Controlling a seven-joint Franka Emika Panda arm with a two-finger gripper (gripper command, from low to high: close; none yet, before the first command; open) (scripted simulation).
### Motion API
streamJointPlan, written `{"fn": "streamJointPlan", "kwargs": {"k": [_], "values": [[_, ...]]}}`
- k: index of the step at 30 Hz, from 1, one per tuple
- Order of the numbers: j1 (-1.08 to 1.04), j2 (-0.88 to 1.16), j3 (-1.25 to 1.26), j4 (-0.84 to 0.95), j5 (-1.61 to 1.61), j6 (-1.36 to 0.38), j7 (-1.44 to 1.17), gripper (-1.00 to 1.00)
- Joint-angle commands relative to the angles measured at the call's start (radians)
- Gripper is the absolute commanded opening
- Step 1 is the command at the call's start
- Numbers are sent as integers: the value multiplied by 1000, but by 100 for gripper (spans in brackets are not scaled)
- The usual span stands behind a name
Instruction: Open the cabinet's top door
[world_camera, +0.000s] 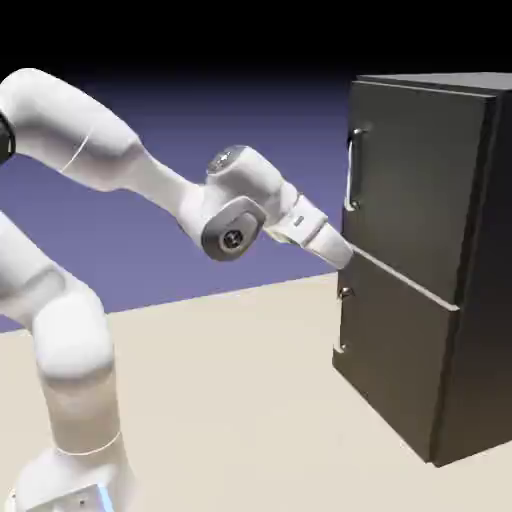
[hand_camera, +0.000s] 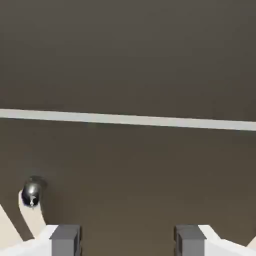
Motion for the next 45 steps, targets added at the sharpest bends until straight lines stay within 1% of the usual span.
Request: {"fn": "streamJointPlan", "kwargs": {"k": [1,45], "values": [[-14,-6,16,7,44,-2,17,0],[-642,-283,730,317,1957,-76,766,0]]}}
